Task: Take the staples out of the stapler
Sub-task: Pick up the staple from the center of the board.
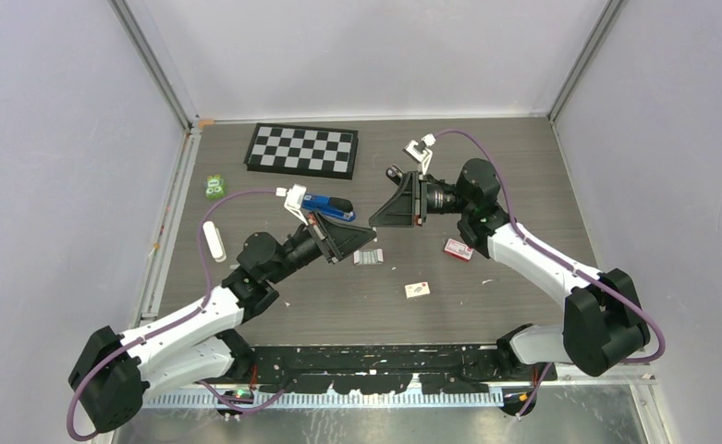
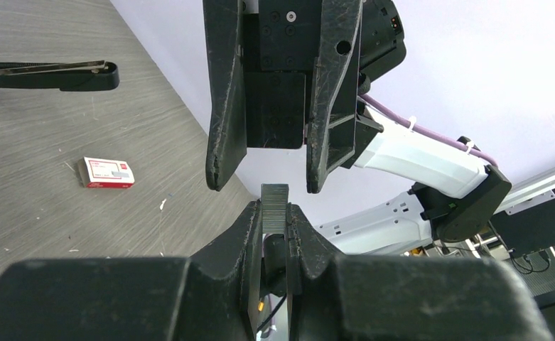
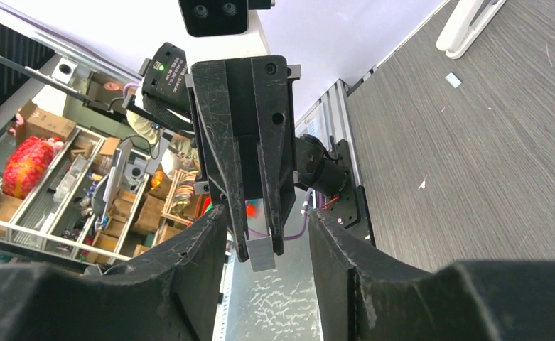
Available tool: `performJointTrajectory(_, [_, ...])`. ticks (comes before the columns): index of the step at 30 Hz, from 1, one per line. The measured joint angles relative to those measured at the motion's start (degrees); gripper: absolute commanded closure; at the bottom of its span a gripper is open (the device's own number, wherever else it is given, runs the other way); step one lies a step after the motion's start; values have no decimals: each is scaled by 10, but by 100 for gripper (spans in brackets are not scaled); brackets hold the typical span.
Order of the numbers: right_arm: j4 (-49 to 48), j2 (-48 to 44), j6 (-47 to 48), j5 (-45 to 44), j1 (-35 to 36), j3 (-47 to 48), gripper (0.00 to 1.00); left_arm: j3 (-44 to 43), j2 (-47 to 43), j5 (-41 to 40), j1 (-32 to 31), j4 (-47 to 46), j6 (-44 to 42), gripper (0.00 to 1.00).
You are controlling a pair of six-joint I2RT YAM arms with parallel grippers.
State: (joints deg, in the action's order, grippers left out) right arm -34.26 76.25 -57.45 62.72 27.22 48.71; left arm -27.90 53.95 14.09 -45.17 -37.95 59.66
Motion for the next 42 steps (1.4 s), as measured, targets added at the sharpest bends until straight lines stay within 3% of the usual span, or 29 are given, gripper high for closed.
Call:
performJointTrajectory(29, [-5, 0, -2, 7, 11, 0, 69, 14, 0, -10, -2, -29, 5, 92])
performJointTrajectory(42, [-15, 0, -1, 8, 11, 0, 88, 17, 3, -10, -2, -41, 18, 85])
